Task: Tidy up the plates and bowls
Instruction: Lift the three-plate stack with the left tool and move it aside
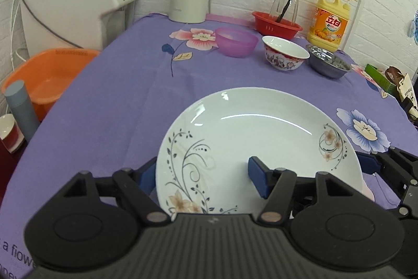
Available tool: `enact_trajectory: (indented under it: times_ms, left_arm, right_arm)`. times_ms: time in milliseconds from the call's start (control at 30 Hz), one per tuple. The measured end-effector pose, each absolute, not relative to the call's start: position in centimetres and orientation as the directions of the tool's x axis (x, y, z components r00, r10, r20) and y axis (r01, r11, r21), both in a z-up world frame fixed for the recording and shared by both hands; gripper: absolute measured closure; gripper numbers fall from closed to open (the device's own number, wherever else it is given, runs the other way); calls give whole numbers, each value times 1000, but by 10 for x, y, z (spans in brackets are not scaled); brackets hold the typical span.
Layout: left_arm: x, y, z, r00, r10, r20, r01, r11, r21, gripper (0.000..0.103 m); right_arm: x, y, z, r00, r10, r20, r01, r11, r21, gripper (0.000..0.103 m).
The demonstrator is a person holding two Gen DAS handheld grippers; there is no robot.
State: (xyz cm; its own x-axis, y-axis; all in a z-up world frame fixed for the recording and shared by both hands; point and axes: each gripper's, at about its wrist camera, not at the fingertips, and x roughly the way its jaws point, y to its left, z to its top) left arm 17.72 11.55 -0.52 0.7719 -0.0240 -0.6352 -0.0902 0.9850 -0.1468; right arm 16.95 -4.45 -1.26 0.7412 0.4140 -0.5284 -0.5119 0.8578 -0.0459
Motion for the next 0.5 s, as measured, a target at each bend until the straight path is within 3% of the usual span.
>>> enact_trajectory:
  times_ms: [167, 500]
  left_arm:
    - [177, 106, -6, 791, 16, -611, -79, 994, -76, 38]
    - [180, 107, 23, 844, -6, -536, -66, 991, -114, 32]
  right_arm:
    - [180, -53, -19, 717, 427, -551, -508, 861, 7, 0]
    - [184, -84, -6, 754, 428, -498, -443, 891, 94, 0]
